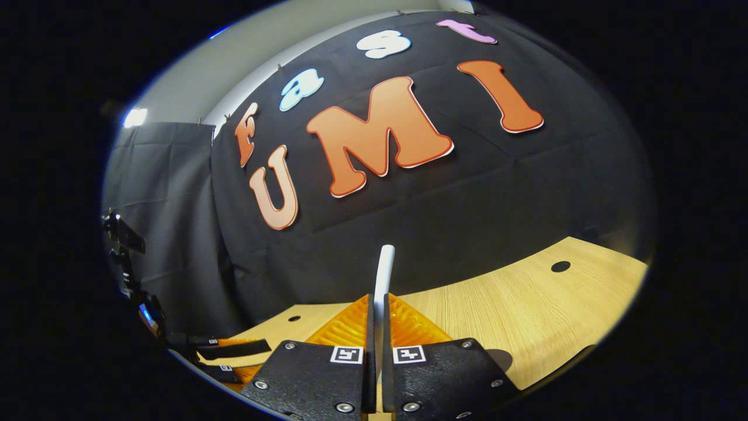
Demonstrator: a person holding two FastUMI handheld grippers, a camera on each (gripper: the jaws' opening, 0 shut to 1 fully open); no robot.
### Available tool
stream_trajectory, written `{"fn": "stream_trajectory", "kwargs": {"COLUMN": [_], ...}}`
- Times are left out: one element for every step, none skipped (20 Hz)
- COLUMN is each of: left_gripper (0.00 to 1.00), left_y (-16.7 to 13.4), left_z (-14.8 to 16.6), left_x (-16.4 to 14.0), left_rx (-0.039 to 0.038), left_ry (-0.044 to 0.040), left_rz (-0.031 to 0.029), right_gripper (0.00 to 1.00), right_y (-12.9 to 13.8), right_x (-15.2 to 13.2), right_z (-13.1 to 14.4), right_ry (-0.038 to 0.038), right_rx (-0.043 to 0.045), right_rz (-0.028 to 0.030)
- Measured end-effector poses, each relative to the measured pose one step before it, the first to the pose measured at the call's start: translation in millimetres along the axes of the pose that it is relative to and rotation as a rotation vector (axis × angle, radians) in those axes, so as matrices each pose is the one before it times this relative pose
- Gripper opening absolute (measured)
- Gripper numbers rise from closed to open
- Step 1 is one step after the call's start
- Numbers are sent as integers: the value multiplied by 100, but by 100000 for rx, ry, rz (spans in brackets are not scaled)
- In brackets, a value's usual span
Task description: Put the toothbrush and toothpaste on the desktop into the cup, then pick up the cup and place it on the coaster on the desktop.
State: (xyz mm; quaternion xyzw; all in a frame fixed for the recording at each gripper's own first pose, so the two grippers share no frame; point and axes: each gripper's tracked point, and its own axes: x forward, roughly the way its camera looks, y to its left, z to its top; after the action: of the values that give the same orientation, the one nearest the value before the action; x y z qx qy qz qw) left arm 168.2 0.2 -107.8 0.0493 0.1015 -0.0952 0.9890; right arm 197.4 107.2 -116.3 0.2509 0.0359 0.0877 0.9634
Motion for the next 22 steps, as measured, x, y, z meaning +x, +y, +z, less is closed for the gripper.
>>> {"fn": "stream_trajectory", "kwargs": {"left_gripper": [99,99,99,99,99,99,99,99,99,99,99,99,99,99,99,99,99,99,99,99,99,99], "left_y": [-28,41,93,119,90,108,62,60,-17,86,83,162,29,95,12,87,30,59,31,-16,30,5], "left_z": [24,35,-243,-83,-272,-104,-186,-45,-124,9,-68,19,-177,-31,-118,-63,-63,-114,-170,-34,-173,-71], "left_x": [57,61,-97,45,39,95,-48,67,84,38,124,117,22,52,-28,76,-56,74,55,37,18,-42], "left_rx": [-859,-535,-84,-23,-42,-99,-67,-273,-210,-10,153,149,57,-139,-174,-205,-23,21,-53,-132,-259,-291], "left_ry": [584,506,255,254,-119,221,178,318,397,197,-88,-106,260,162,275,115,157,247,339,327,505,314], "left_rz": [17,359,293,459,92,199,161,253,-115,211,190,592,153,264,70,249,270,201,263,-65,250,93], "right_gripper": [4,4,4,5,4,4,4,4,4,4,4,4,4,4,4,5,4,4,5,4,4,4], "right_y": [-23,-106,-184,-50,-47,50,-31,43,26,164,174,9,138,-12,6,-76,-128,-107,-8,-142,-143,-429], "right_x": [527,696,564,594,554,417,544,560,544,473,582,448,312,319,102,343,219,45,97,115,89,34], "right_z": [264,303,282,303,184,169,-63,-207,-273,-388,-178,-34,-43,-198,-69,-148,-334,-238,-329,-605,-617,-736], "right_ry": [-2072,-1844,-2216,-2162,-1743,-1508,-1028,-759,-263,-396,-1031,-1275,-1115,-1066,-1328,-1020,-696,-633,-357,117,319,1397], "right_rx": [1680,946,643,861,1256,1141,1183,888,825,283,-573,-676,-290,-402,-848,-1182,-857,-758,-661,-800,-557,-990], "right_rz": [279,-26,-162,-15,140,151,-67,104,36,586,377,-105,272,59,208,-135,173,94,216,-40,-86,-1538]}}
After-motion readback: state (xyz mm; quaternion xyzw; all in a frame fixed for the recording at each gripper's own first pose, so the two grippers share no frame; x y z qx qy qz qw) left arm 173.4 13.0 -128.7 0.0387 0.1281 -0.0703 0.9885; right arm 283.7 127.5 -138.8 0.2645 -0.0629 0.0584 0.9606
